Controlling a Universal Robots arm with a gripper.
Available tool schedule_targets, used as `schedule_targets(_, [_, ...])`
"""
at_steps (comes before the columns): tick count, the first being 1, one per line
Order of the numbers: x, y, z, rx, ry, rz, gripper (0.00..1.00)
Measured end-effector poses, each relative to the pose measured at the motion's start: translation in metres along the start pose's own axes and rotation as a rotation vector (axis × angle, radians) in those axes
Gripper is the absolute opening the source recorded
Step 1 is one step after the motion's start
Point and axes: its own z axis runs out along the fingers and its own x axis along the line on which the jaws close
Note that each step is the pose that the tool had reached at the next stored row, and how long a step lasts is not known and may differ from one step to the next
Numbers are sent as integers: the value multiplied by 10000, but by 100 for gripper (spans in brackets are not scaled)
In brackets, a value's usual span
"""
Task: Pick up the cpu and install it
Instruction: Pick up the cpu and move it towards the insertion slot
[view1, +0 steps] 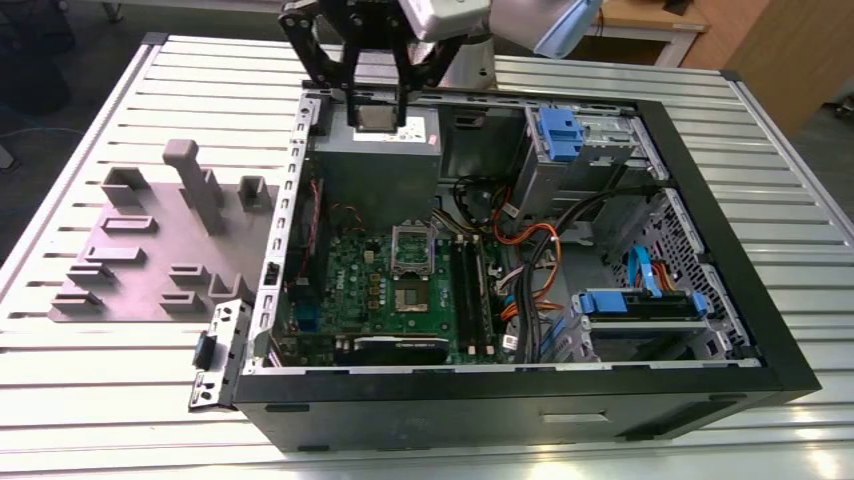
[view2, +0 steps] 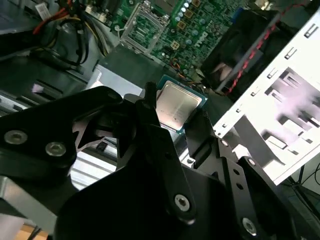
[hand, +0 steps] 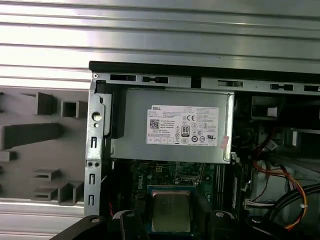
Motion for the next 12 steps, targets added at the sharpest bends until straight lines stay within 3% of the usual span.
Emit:
schedule_targets(7, [-229, -7, 0, 0, 0, -1, 47])
schedule_targets(11, [-257, -26, 1, 0, 0, 60, 47])
schedule_targets(12, [-255, -80, 2, 1, 2, 234, 47])
